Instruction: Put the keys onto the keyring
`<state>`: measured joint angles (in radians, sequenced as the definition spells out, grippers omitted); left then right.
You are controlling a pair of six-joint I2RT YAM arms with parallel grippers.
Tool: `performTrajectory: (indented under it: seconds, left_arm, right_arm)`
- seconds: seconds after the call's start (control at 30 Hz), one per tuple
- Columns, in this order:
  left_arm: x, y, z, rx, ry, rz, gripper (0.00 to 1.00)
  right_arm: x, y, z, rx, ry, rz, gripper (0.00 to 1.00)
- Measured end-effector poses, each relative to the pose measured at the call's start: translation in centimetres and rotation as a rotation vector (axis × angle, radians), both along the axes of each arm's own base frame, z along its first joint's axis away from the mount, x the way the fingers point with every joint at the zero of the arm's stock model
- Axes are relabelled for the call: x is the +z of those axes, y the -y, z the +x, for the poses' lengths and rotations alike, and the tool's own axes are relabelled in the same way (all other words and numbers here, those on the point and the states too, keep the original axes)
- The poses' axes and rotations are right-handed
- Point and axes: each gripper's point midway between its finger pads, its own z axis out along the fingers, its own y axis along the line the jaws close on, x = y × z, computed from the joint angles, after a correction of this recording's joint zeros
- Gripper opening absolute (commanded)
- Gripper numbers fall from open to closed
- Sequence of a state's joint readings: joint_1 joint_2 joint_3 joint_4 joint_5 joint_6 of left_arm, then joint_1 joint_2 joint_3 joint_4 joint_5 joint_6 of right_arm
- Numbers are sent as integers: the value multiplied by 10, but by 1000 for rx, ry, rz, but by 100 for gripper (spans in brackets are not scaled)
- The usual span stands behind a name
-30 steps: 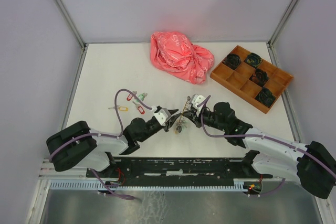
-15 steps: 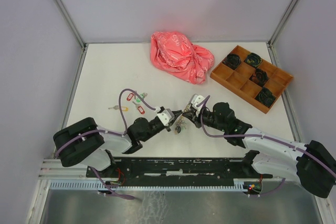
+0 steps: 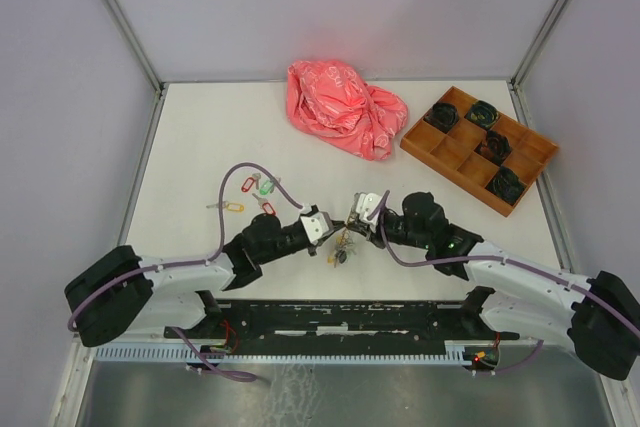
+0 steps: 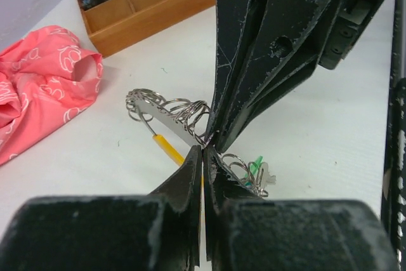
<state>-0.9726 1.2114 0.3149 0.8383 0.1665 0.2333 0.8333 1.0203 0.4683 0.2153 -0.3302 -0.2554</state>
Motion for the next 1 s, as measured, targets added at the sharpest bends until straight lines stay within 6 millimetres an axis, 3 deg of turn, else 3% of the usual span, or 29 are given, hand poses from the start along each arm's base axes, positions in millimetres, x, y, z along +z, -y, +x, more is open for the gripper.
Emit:
performTrajectory:
  seconds: [0.17,0.37,0.53,0.67,1.0]
  left_arm:
    - [-2,-3,-11,-66,-34,55,3]
    - [-2,-13,-20,-88,-55,83,22]
    - [11,-20,-21,-79,-37,60,34]
    - [16,-31,-15,-31,-22,39,40]
    - [-6,-72,27,262,-111,30,51]
  right_arm:
    - [-1,-2,-6,102,41,-62,1]
    - [0,-7,-9,236,88,-98,1]
    - [1,-5,0,279,137,-143,1]
    - [1,-4,4,304,169,-174,1]
    - [-2,-8,3,391,173,-221,1]
